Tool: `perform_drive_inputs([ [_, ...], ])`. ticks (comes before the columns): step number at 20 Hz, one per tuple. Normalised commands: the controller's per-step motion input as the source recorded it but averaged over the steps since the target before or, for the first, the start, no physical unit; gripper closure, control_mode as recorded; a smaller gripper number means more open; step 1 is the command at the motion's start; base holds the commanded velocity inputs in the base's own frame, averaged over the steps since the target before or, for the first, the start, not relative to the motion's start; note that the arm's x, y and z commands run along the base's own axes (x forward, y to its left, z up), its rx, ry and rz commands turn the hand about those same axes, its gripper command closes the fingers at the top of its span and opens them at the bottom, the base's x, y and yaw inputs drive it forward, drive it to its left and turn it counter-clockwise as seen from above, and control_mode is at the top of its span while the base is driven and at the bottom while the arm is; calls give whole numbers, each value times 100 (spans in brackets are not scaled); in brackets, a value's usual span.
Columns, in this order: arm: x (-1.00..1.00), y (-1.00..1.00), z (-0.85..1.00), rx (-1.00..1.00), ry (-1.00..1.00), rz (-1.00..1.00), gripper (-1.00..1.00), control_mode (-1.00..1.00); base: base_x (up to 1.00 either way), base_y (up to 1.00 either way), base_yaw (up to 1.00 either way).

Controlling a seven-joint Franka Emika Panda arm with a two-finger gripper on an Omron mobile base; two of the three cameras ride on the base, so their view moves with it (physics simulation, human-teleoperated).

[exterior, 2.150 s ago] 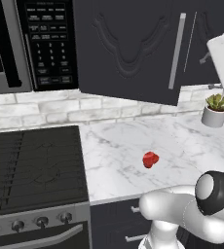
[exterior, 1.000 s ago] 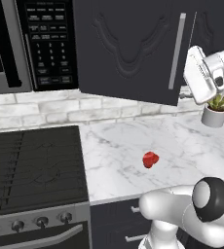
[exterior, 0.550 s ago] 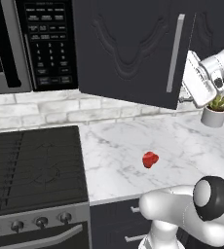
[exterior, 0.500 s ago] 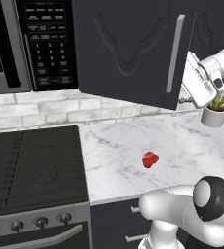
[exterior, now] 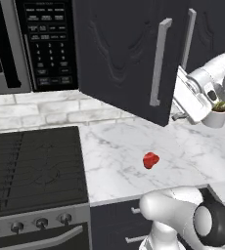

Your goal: Retrieve the bowl from the cabinet, then place the raw meat into the bowl to avoid contamination.

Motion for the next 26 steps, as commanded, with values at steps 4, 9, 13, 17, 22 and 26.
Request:
perform_drive_inputs([
  [4, -55, 93, -34, 6, 3, 10, -100, -100, 0, 0, 0],
  [9, -11, 100, -23, 0, 0, 1, -100, -100, 0, 0, 0],
  [13, -5, 91, -9, -3, 0, -1, -100, -100, 0, 0, 0],
  [17, 0, 65, 0, -4, 1, -2, -100, -100, 0, 0, 0],
  [22, -1, 5, -5, -3, 1, -1, -100, -100, 0, 0, 0],
  [26, 1, -16, -3, -4, -2, 2, -100, -100, 0, 0, 0],
])
